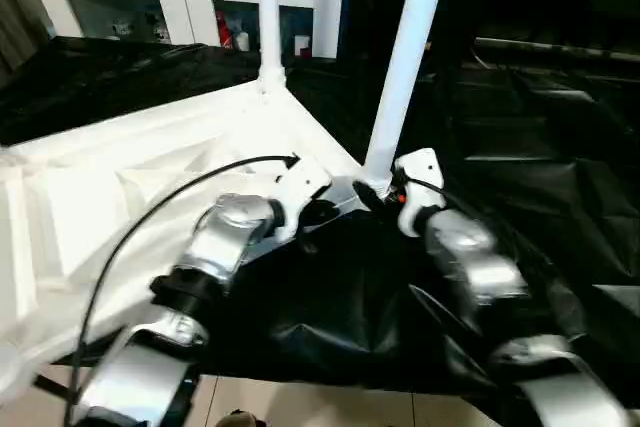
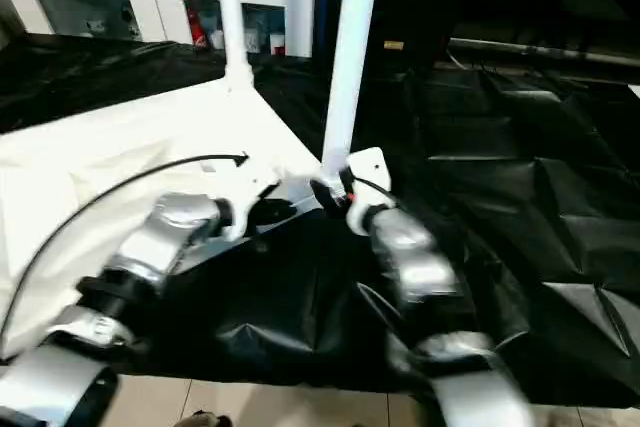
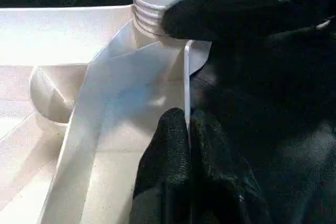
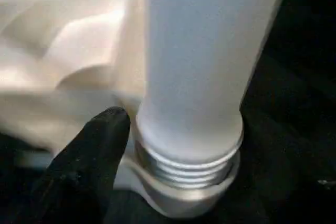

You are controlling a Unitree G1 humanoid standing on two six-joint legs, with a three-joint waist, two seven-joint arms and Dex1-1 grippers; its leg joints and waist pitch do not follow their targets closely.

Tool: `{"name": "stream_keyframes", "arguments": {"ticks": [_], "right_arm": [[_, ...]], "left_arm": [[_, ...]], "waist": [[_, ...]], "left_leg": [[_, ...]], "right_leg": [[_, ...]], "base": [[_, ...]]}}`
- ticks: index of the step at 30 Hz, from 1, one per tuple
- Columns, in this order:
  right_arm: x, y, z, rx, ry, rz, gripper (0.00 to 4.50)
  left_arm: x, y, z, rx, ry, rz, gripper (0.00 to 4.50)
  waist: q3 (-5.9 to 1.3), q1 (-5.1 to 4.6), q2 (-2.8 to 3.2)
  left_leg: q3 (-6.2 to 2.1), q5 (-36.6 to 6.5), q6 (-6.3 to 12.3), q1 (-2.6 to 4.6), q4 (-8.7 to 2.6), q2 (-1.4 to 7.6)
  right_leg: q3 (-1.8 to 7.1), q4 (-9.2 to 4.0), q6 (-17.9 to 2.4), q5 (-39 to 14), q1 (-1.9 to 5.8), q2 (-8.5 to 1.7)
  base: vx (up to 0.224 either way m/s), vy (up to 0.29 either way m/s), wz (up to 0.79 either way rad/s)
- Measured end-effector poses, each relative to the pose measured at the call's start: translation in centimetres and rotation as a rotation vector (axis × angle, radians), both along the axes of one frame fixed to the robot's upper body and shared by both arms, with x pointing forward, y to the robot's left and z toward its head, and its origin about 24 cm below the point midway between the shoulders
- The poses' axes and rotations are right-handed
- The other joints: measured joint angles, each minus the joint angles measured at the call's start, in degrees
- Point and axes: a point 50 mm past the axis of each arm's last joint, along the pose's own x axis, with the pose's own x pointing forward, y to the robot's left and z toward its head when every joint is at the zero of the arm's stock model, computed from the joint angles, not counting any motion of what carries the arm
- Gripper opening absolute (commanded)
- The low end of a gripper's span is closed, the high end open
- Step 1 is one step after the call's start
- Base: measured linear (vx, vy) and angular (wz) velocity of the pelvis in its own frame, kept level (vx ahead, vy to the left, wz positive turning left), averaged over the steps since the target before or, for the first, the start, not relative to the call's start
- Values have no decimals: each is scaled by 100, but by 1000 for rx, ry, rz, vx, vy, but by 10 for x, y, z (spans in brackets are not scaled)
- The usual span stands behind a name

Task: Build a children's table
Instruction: Rotate leg to tighten

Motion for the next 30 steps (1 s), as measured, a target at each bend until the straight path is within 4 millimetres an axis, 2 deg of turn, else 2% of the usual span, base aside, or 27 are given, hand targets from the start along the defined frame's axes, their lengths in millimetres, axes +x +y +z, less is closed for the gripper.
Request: {"name": "stream_keyframes", "arguments": {"ticks": [5, 11, 20, 22, 25, 26, 30], "right_arm": [[-7, -24, 24, -72, -8, 257, 390], [-24, -27, 13, -74, 95, 456, 390], [-30, -16, 10, -75, 124, 554, 390], [-31, -15, 10, -73, 125, 556, 363], [-31, -12, 10, -66, 124, 562, 353], [-31, -12, 9, -65, 124, 563, 331], [-31, -11, 9, -63, 126, 569, 308]], "left_arm": [[-7, 24, 2, 1, 26, -101, 0], [-24, 41, 3, -20, 95, -249, 0], [-33, 42, 3, -31, 140, -321, 0], [-34, 42, 3, -30, 139, -324, 0], [-34, 42, 3, -30, 139, -324, 0], [-34, 41, 3, -31, 139, -324, 0], [-34, 41, 3, -31, 143, -323, 0]], "waist": [[8, -13, -13], [8, 12, -13], [10, 66, -14], [10, 72, -14], [10, 74, -15], [10, 78, -16], [10, 77, -16]], "left_leg": [[-1, 0, 0, -2, -2, 6], [1, 0, 6, -17, -3, 6], [1, 0, 3, -17, 6, 6], [1, 0, 3, -18, 6, 6], [1, 0, 3, -18, 6, 5], [1, 0, 3, -18, 6, 5], [1, 0, 3, -18, 5, 5]], "right_leg": [[0, -4, 3, 0, -2, 5], [-4, -8, 1, -2, -12, 5], [-1, -1, 0, -1, -10, 3], [-1, -2, 0, -1, -10, 3], [-1, -4, 0, -1, -10, 3], [-1, -4, 0, -1, -10, 3], [-1, -3, 0, -1, -10, 3]], "base": [[0, 0, 0], [0, 0, 0], [0, 0, 0], [0, 0, 0], [0, 0, 0], [0, 0, 0], [0, 0, 0]]}}
